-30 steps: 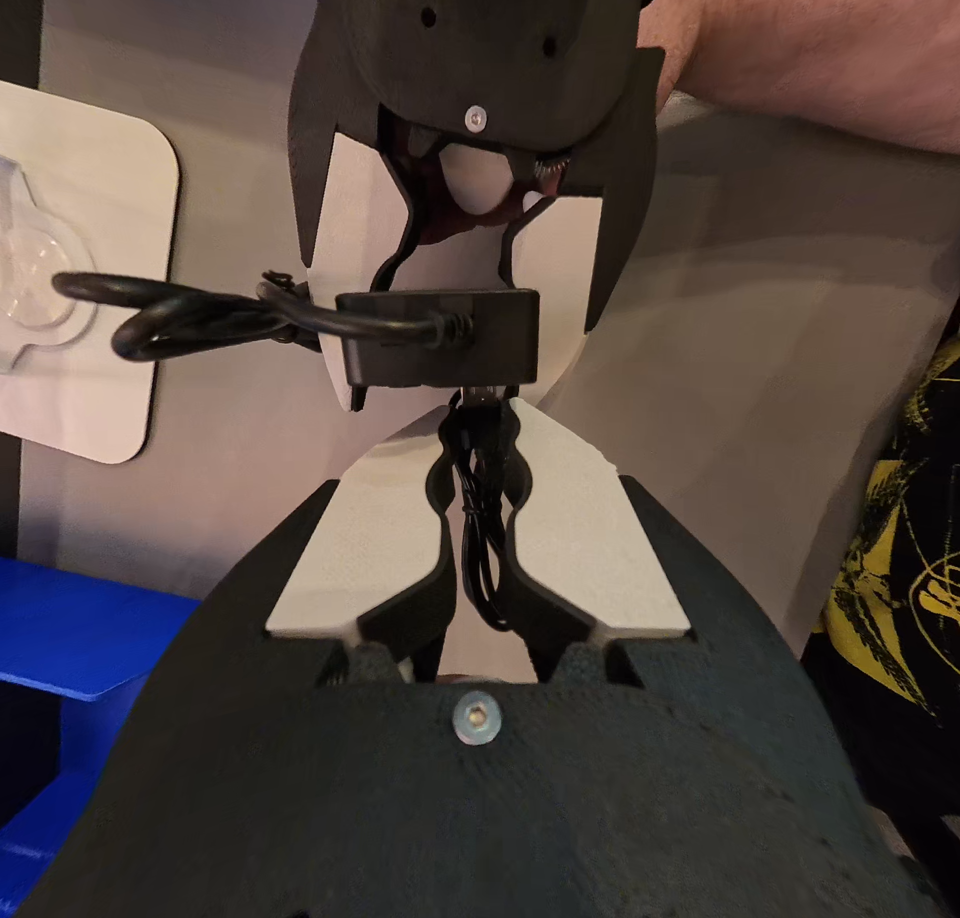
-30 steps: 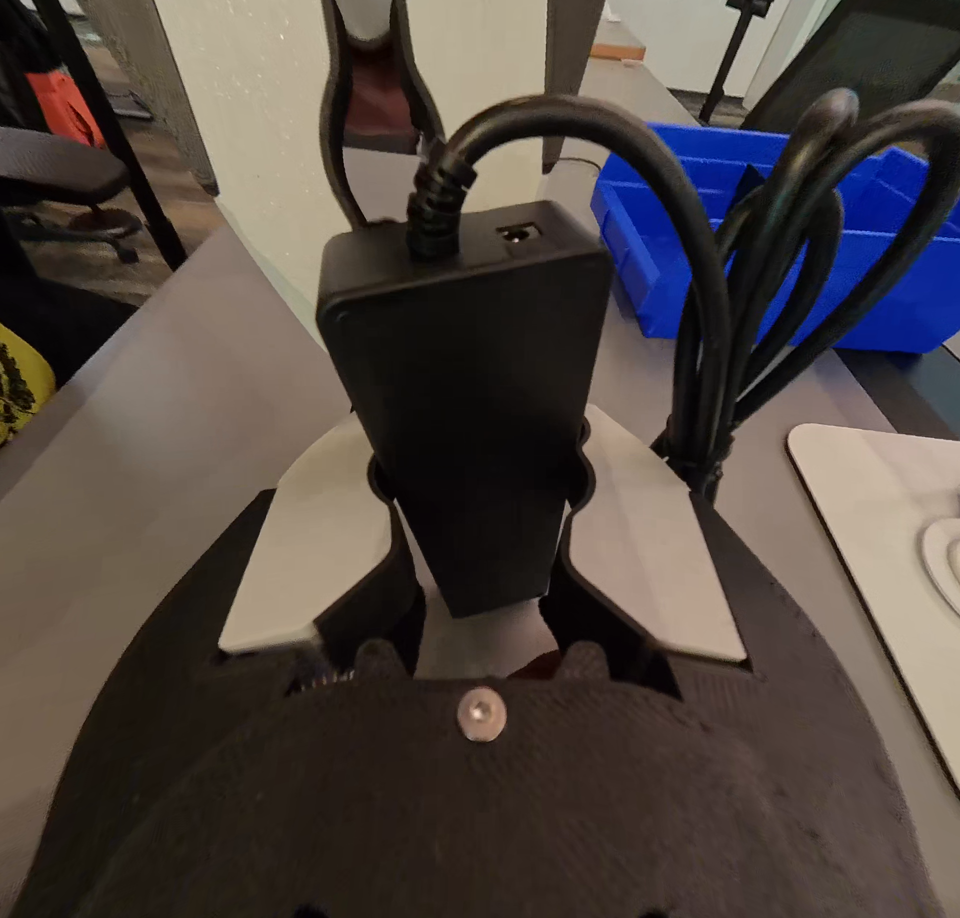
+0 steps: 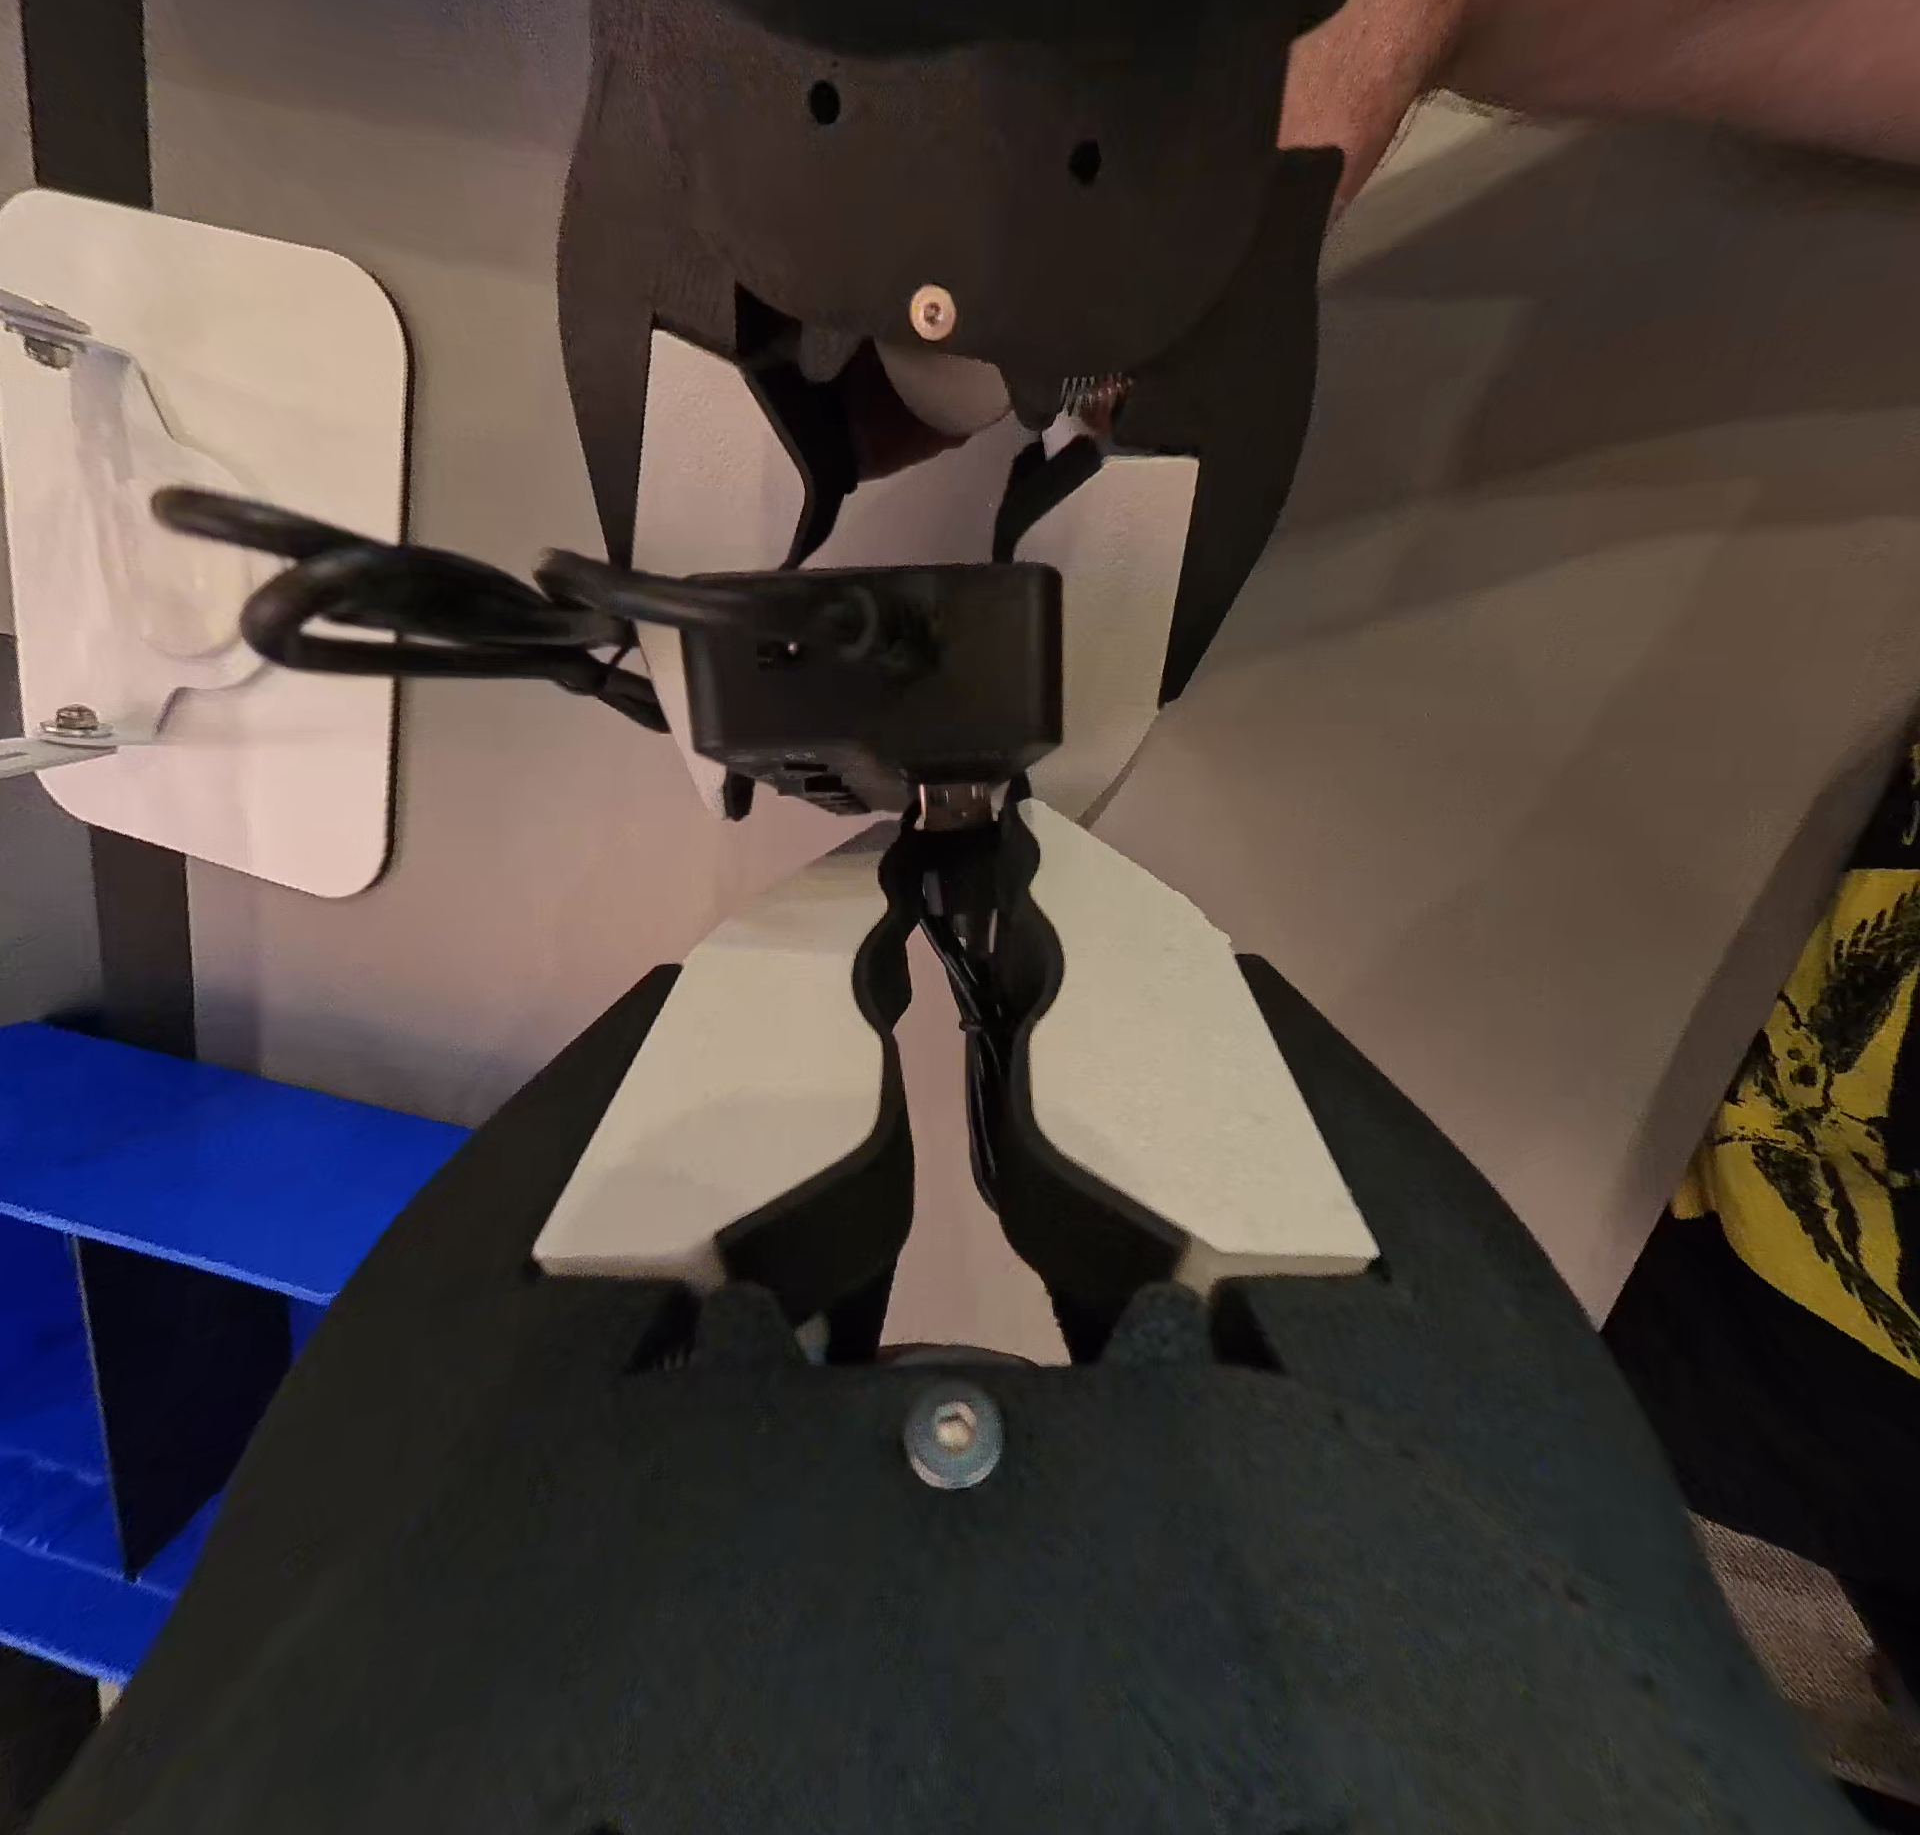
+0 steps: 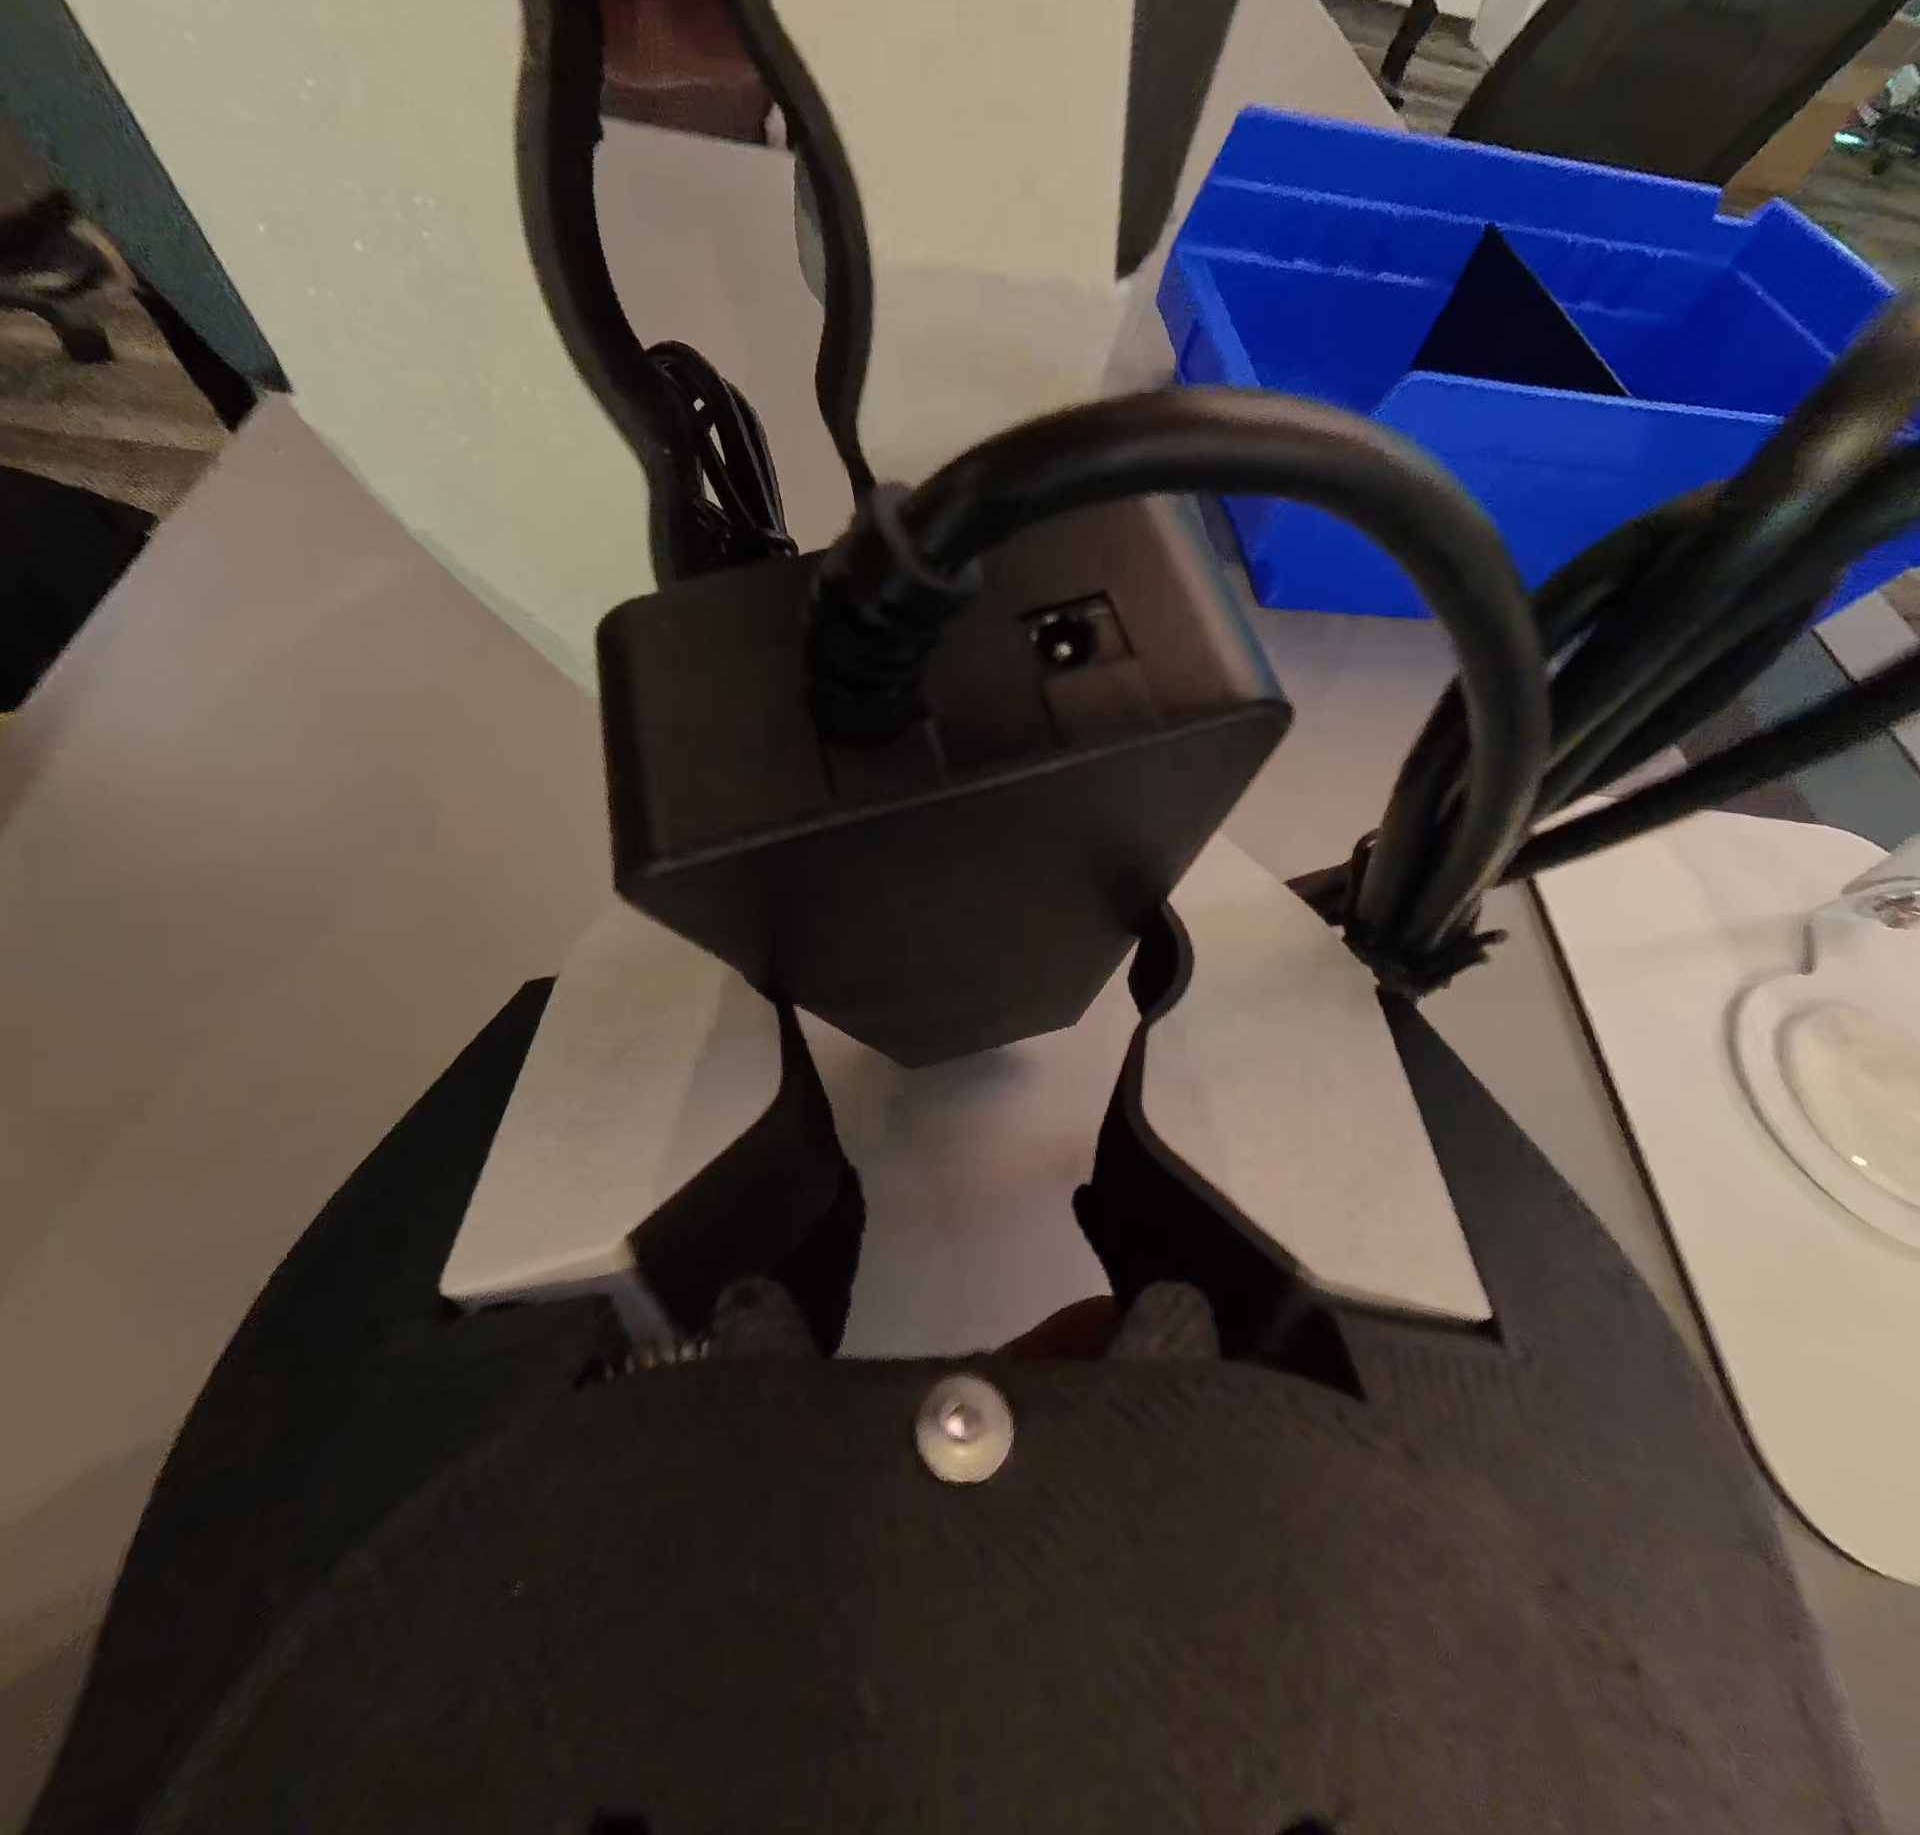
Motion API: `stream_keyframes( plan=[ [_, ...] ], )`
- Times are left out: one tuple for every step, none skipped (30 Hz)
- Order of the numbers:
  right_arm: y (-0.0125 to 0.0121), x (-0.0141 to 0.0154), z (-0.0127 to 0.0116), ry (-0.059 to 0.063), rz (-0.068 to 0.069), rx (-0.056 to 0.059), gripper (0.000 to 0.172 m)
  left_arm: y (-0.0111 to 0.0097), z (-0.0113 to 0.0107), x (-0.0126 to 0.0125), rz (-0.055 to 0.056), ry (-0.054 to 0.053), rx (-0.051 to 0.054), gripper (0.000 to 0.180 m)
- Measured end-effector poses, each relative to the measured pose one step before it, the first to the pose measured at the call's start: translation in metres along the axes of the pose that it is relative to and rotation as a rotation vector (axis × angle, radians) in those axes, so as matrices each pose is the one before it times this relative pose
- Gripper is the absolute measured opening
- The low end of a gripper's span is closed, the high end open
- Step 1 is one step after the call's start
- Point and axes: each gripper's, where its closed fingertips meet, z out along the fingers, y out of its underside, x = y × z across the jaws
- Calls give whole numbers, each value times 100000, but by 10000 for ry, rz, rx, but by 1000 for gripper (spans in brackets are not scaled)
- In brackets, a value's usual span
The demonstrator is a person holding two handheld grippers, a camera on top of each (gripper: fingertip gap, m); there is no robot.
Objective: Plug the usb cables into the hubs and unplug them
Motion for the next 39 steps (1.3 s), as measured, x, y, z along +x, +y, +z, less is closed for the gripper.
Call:
stream_keyframes(
  plan=[
    [-43, -15, -10, -8, 19, 16, 63, -45, -38, 20, -69, 83, -13, 13],
    [75, 57, -8, 63, -41, -84, 63, 16, 128, -37, 38, -5, 16, 13],
    [188, 76, -31, 35, -24, -109, 63, -51, 167, -35, -8, -70, 122, 13],
    [65, 20, -28, 3, 4, -27, 63, -54, 14, 16, -65, 4, 93, 13],
    [-180, 114, -108, 59, 32, 127, 63, -228, -219, -144, 1, -114, 159, 13],
    [-252, 144, -227, 32, 62, 181, 63, -353, -241, -117, 12, -123, 259, 13],
    [-155, 69, -218, 19, -2, 99, 63, -221, -97, -3, -53, -13, 178, 13],
    [6, 21, -13, 42, -39, -22, 63, 95, 30, 19, -19, 71, -96, 13],
    [112, -38, 117, -1, -18, -76, 63, 120, 108, 8, 77, -67, -58, 13],
    [95, -66, 54, -49, -19, -11, 63, 1, 94, 99, 18, -55, 79, 13],
    [50, -28, 31, -21, -7, 13, 63, 59, 29, -5, 39, -23, -1, 13],
    [-45, 54, 3, 54, -22, 16, 63, -24, -50, -61, 21, -12, 88, 13],
    [-133, 36, -112, 26, -34, 83, 63, -188, -116, 0, -84, 74, 221, 13],
    [-160, -59, -102, -61, 17, 114, 63, -134, -167, 72, 52, 41, 92, 13],
    [-62, -74, 22, -35, -6, 35, 63, 31, -37, 42, 150, -88, -105, 13],
    [98, -30, 94, 22, -78, -95, 63, 174, 125, 72, 128, -46, -117, 13],
    [197, -82, 134, 8, -95, -158, 63, 225, 148, 124, 57, 25, -83, 13],
    [106, -78, 148, 1, -63, -103, 63, 198, 58, 74, -5, 50, -143, 13],
    [-10, -36, 87, -5, -7, 6, 63, 34, -30, -3, 172, -96, -78, 13],
    [-66, -20, -45, -17, -27, 65, 63, -101, -81, 40, 134, -67, -2, 13],
    [-65, -54, -65, -15, -68, 24, 63, -37, -73, 88, 28, 93, -75, 13],
    [-20, -78, -12, -22, -53, -27, 63, 33, -5, 84, 111, 76, -99, 13],
    [11, -37, -15, -22, -13, -8, 63, -11, 20, -1, 105, 14, -14, 13],
    [4, -79, -6, -37, -15, 2, 63, 29, -23, 94, -7, 180, -5, 13],
    [17, -106, 24, -42, -47, -37, 63, 44, 32, 126, 8, 116, 8, 13],
    [57, -65, 45, -5, -53, -69, 63, 113, 60, 51, 59, -20, -59, 13],
    [11, -48, 94, 11, -32, -57, 63, 161, -36, 59, 72, 101, -147, 14],
    [-109, -13, 26, 7, -3, 11, 63, -15, -149, -5, 42, 49, -44, 14],
    [-91, 17, -105, -1, -12, 33, 63, -161, -83, 3, 5, -28, 37, 14],
    [-26, -44, -64, -19, -36, 2, 63, -47, -7, 106, 5, 75, -41, 13],
    [-21, -33, 17, -10, -6, 20, 63, -8, -9, -15, 46, 50, -80, 13],
    [27, -50, 30, -47, 7, 20, 63, -37, 66, 59, 17, 60, -8, 13],
    [81, -134, 22, -76, -51, -18, 63, 4, 118, 165, 2, 98, -3, 13],
    [8, -157, 153, -51, -69, -15, 63, 64, 42, 124, 9, 117, -53, 12],
    [-48, -160, 188, -62, -7, 3, 63, -185, -103, 86, -127, 166, 92, 10],
    [-40, -72, 88, -64, 61, 56, 63, -57, -36, -28, 2, -13, 66, 9],
    [25, 46, 22, 42, -9, 18, 63, 79, 80, -9, 147, -131, -36, 9],
    [51, 12, 50, 68, -79, -52, 63, 118, 43, 70, 243, -144, -148, 9],
    [-35, -68, 26, -55, 47, 45, 63, -55, -63, 9, 19, -89, 0, 9]
  ],
)
